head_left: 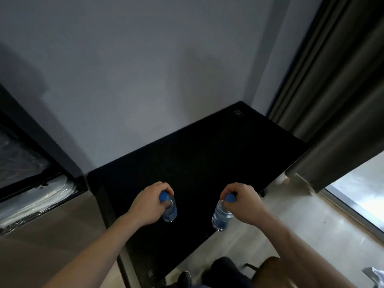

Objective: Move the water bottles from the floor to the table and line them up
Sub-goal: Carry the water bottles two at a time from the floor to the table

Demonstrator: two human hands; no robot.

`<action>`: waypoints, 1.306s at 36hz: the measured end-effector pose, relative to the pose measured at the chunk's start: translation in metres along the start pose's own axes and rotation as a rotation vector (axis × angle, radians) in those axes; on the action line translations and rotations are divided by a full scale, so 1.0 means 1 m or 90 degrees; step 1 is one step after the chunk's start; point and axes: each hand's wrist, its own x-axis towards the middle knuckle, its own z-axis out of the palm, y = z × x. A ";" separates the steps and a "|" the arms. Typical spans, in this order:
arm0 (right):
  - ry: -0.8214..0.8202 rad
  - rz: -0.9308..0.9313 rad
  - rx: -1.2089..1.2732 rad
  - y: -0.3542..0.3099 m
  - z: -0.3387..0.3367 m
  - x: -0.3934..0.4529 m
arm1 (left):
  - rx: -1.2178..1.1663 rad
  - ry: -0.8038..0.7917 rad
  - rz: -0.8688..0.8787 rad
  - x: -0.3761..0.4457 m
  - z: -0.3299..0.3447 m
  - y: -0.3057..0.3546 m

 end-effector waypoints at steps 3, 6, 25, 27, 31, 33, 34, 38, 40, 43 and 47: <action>-0.014 0.009 0.001 0.009 -0.009 0.018 | -0.025 -0.004 -0.010 0.020 -0.001 0.003; -0.025 0.005 0.005 0.022 -0.016 0.038 | -0.023 -0.006 -0.023 0.042 0.004 0.007; -0.153 -0.026 0.004 0.155 -0.109 0.209 | 0.060 0.105 -0.176 0.219 0.080 0.095; -0.165 -0.031 -0.014 0.166 -0.122 0.225 | 0.065 0.117 -0.179 0.233 0.085 0.106; -0.175 -0.041 -0.045 0.185 -0.142 0.249 | 0.071 0.141 -0.186 0.256 0.096 0.122; -0.161 -0.034 -0.045 0.193 -0.148 0.255 | 0.075 0.145 -0.187 0.266 0.101 0.129; -0.148 -0.027 -0.038 0.197 -0.150 0.258 | 0.079 0.141 -0.185 0.271 0.103 0.132; -0.113 -0.002 -0.015 0.207 -0.156 0.264 | 0.084 0.132 -0.188 0.283 0.106 0.137; -0.105 0.013 -0.009 0.211 -0.156 0.264 | 0.091 0.140 -0.198 0.286 0.106 0.137; -0.107 0.032 -0.013 0.216 -0.156 0.262 | 0.101 0.156 -0.220 0.289 0.107 0.134; -0.122 0.037 -0.017 0.222 -0.153 0.257 | 0.097 0.196 -0.252 0.294 0.111 0.130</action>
